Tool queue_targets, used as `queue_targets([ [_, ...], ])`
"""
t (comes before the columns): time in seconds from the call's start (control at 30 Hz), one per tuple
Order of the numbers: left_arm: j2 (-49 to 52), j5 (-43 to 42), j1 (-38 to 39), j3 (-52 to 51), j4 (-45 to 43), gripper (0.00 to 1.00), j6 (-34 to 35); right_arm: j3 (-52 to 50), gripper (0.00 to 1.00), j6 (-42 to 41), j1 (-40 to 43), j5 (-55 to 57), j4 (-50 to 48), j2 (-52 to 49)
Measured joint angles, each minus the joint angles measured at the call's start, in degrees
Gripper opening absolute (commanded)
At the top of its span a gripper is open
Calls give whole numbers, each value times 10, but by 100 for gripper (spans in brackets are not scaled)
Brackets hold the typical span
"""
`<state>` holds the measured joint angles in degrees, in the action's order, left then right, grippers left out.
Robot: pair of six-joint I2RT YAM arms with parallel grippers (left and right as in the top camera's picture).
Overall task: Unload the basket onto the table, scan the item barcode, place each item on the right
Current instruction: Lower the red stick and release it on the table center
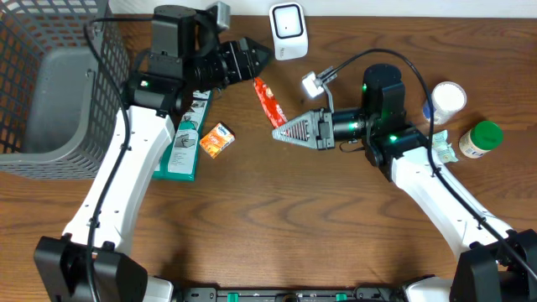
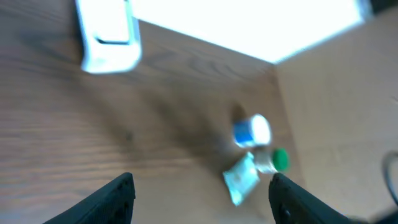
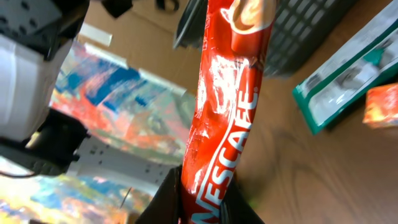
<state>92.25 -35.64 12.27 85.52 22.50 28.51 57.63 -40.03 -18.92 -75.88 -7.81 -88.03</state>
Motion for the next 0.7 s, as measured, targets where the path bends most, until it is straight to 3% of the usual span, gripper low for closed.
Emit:
queue_targets([
  [0.27,-5,125,-23,0,92,71,0,-75,1,13,11,-9,-2,-1],
  [0.57,-5,244,-23,0,197,71,-3,-171,3,17,14,122,-14,-102],
  [0.6,-5,249,-23,0,201,71,-5,-172,12,17,14,130,-20,-115],
  [0.63,-5,254,-23,0,205,71,-5,-172,32,16,13,134,-28,-130],
  [0.7,-5,258,-23,0,213,71,-10,-172,56,16,13,142,-42,-157],
])
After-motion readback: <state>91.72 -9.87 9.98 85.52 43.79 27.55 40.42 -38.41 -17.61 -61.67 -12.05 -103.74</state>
